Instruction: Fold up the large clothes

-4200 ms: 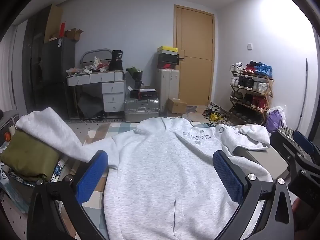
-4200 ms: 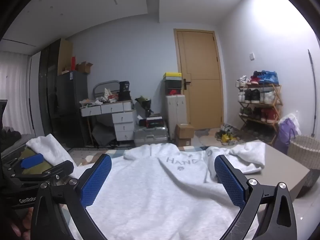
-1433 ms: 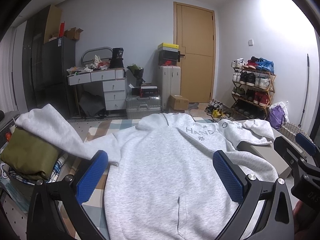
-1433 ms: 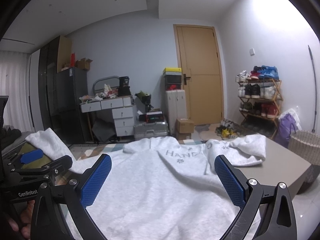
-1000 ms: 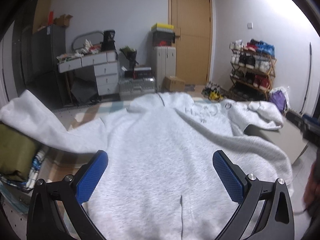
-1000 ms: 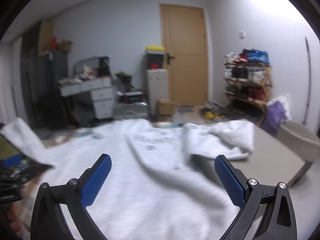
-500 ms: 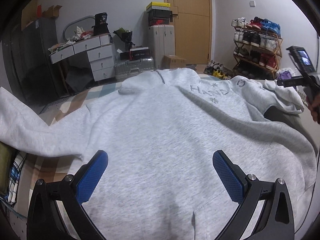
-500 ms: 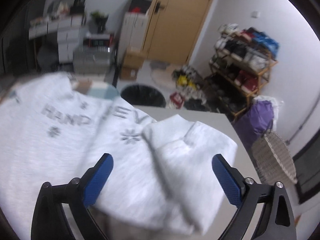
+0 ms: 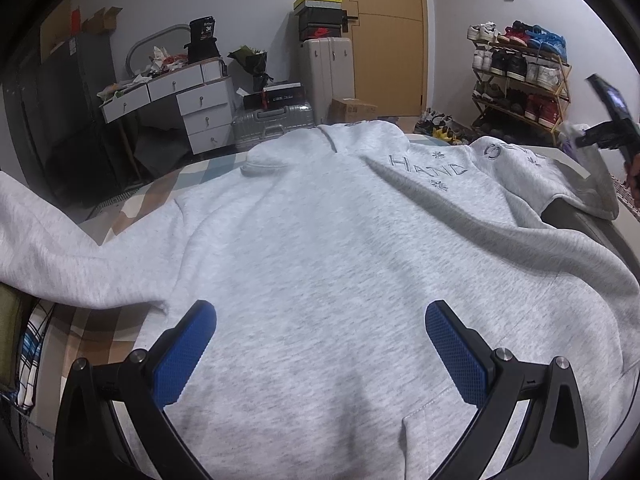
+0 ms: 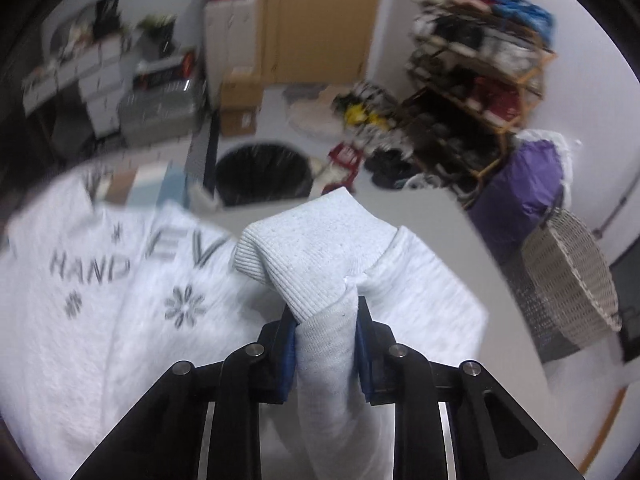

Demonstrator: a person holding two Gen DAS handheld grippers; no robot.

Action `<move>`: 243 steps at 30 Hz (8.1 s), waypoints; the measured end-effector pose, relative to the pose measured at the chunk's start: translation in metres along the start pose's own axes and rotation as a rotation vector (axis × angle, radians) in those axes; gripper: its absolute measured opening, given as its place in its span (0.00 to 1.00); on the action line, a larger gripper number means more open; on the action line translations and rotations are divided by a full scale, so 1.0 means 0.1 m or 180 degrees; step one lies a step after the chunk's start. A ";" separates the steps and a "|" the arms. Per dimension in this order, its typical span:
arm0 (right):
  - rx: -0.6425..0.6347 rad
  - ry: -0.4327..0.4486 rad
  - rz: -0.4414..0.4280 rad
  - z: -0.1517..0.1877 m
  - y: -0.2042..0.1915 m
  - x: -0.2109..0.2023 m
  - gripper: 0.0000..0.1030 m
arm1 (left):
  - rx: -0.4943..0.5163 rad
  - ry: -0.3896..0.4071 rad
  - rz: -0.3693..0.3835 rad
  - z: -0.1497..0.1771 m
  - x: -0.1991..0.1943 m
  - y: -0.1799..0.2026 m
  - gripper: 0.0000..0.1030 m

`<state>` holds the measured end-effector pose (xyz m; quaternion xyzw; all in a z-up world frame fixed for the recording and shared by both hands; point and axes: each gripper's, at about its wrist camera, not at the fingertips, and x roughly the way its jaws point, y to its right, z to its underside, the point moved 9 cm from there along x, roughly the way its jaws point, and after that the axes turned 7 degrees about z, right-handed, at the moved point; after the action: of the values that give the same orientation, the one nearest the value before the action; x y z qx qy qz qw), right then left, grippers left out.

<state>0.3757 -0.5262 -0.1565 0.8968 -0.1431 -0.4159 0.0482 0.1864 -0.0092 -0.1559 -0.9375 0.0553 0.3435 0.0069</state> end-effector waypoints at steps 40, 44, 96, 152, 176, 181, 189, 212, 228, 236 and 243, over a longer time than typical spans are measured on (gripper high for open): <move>0.0317 0.1264 -0.2355 -0.89 -2.82 -2.91 0.19 | -0.0666 0.0659 -0.0449 0.07 -0.82 -1.09 0.99; 0.0113 0.0747 -0.2861 -0.38 -4.06 -2.60 0.19 | -0.0827 0.0676 -0.0509 0.15 -0.86 -1.32 0.99; 0.1562 0.0887 -0.2211 0.69 -2.00 -0.68 0.91 | 0.1087 -0.0538 0.0493 -1.16 1.93 1.06 0.99; 0.0502 0.1425 -0.1717 0.96 -2.55 -1.72 1.00 | -0.1392 0.0776 0.0030 0.18 -0.95 -1.85 0.98; 0.0043 0.1175 -0.2406 1.76 -3.52 -2.81 1.00 | -0.2801 0.0501 -0.0329 0.15 -0.08 -3.42 0.15; -0.0046 0.1202 -0.2409 1.74 -3.60 -2.88 1.00 | -0.2511 0.0712 -0.0537 0.07 -0.28 -3.36 0.08; -0.0112 0.1177 -0.2570 1.73 -3.76 -2.98 1.00 | -0.1955 0.1305 -0.0780 -0.27 -0.84 -3.35 0.07; -0.1030 0.1158 -0.2744 2.02 -4.68 -3.30 1.00 | -0.2180 0.1066 -0.0389 -0.06 -0.41 -3.77 0.06; -0.0622 0.0944 -0.2590 1.85 -4.30 -2.88 1.00 | -0.0718 0.1583 0.0170 -1.66 -1.02 -1.94 0.05; 0.0005 0.0819 -0.2213 1.53 -3.25 -2.37 1.00 | -0.0219 0.1329 0.0962 -2.46 -0.18 -0.21 0.05; 0.0547 0.0679 -0.1973 1.62 -2.41 -1.88 1.00 | -0.0030 0.0601 0.1410 -2.38 1.08 1.15 0.05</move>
<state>0.1901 -0.2350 -0.1737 0.9369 0.1077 -0.3010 -0.1416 0.4086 -0.1465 -0.0409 -0.9305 0.2584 0.2476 -0.0781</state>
